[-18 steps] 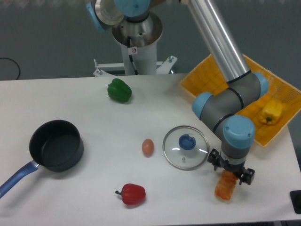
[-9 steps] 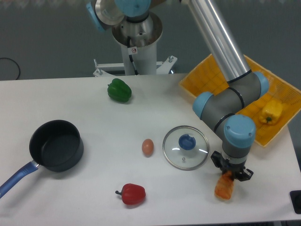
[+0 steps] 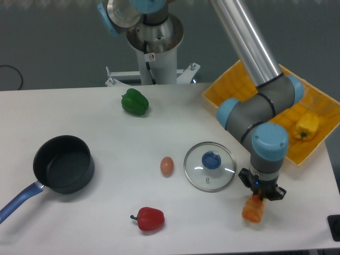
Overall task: Pick up the bread
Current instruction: 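Lift the orange bread and carry it over the black frying pan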
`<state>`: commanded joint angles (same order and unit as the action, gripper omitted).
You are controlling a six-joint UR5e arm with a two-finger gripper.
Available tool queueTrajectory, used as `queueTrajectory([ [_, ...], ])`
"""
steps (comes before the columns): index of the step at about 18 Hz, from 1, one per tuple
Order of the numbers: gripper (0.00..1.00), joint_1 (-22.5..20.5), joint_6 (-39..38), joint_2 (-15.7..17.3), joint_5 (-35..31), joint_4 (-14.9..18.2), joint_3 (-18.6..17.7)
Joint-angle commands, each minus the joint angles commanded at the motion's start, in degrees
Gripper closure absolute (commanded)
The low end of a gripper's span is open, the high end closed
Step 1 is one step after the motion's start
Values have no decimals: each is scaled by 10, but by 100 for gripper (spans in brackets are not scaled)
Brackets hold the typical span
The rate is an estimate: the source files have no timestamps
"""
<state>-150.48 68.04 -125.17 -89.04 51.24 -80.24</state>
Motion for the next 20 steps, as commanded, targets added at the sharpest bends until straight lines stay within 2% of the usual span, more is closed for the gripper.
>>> queueTrajectory([
  [5,72,40,-66,47,2,2,-16],
  [9,72,99,-135,83,0,4,-33],
  [15,71,186,-207,119,-6,6,-64],
  [17,70,208,-218,135,-7,15,-80],
  [20,70,248,-250,153,-9,56,-85],
])
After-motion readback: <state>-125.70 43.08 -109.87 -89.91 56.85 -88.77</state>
